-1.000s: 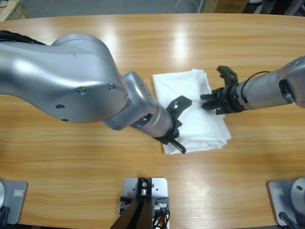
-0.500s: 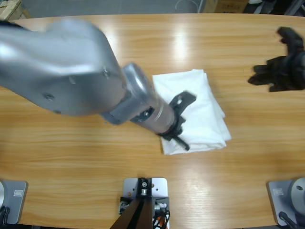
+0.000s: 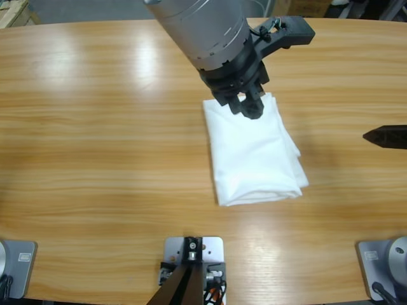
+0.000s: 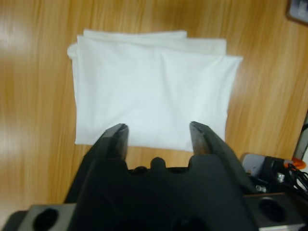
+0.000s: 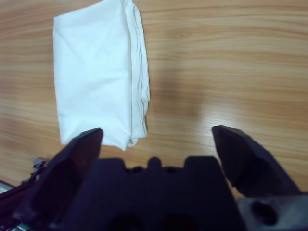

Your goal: Fold clothes

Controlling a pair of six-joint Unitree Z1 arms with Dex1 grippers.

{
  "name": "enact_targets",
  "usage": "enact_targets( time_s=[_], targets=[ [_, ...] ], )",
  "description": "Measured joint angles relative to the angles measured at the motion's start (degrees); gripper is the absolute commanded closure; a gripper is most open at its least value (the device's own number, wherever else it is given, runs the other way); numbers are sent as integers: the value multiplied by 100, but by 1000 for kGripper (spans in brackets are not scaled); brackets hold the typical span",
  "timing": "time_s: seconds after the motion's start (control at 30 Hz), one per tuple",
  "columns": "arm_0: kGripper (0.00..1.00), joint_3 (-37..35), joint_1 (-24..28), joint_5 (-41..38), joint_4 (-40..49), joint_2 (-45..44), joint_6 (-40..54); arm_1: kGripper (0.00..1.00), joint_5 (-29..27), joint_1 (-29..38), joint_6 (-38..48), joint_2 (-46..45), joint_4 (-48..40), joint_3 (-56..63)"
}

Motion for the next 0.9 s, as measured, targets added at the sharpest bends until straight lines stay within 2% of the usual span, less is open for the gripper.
enact_targets(
  time_s=[0.23,0.53,0.9],
  targets=[
    [4,-209,-120,0,334,551,221,0,58,0,153,2,1,110],
    [4,-1089,-235,1,388,1610,547,0,155,0,178,68,-8,180],
    [4,-1238,-341,394,743,2064,727,0,188,0,185,83,-127,196]
  ],
)
